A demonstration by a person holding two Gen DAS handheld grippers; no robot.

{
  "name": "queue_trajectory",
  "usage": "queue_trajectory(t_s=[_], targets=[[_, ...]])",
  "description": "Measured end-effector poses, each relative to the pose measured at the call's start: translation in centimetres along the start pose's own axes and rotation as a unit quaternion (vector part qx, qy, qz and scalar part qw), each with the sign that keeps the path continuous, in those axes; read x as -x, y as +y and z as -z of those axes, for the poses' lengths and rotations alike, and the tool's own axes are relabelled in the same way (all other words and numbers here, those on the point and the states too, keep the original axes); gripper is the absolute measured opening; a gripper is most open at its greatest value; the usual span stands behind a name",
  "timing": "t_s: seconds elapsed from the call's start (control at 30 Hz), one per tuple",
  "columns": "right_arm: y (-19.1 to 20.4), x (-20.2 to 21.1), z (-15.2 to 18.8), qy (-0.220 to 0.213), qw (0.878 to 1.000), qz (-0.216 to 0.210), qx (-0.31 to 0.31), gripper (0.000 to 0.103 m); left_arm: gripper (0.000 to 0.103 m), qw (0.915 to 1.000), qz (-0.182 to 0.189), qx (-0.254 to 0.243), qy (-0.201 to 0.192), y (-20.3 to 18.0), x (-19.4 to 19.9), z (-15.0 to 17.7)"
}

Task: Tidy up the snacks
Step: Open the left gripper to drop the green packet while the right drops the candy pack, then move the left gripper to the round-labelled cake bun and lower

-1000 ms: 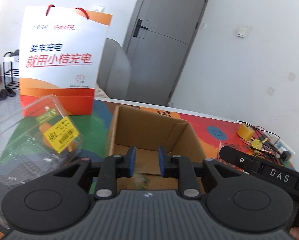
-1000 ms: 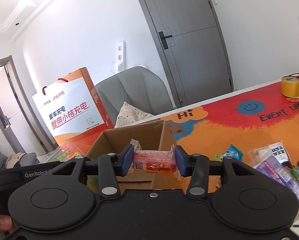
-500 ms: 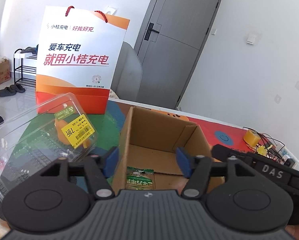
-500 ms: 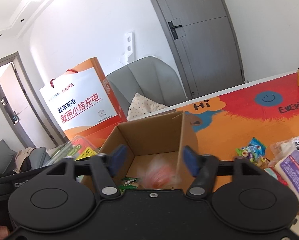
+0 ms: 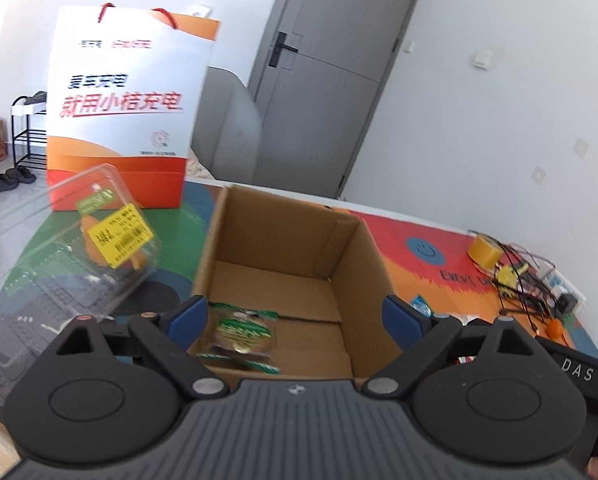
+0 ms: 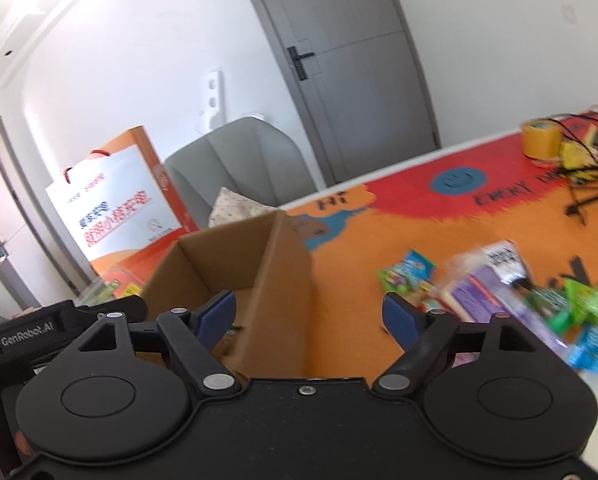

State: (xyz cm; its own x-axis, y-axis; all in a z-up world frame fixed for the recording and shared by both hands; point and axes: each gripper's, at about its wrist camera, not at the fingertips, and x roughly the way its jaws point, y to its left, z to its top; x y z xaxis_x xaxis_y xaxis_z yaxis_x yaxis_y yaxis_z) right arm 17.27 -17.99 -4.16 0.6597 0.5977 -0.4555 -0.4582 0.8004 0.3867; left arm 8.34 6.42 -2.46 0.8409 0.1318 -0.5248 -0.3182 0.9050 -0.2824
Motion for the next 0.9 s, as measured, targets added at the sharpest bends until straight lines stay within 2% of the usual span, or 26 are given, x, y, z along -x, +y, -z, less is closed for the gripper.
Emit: queue_trajectory(t_s=[0.33, 0.9], targets=[[-3.6, 2.9, 0.6, -0.013, 0.999, 0.028, -0.026, 0.088, 0.094, 0.9994, 0.023, -0.025, 0.010, -3.3, 0.2, 1.4], [-9.0, 7.3, 2.0, -0.020, 0.996, 0.070, -0.048, 0.088, 0.094, 0.9946, 0.073, -0.067, 0.029, -8.5, 0.9, 4.3]])
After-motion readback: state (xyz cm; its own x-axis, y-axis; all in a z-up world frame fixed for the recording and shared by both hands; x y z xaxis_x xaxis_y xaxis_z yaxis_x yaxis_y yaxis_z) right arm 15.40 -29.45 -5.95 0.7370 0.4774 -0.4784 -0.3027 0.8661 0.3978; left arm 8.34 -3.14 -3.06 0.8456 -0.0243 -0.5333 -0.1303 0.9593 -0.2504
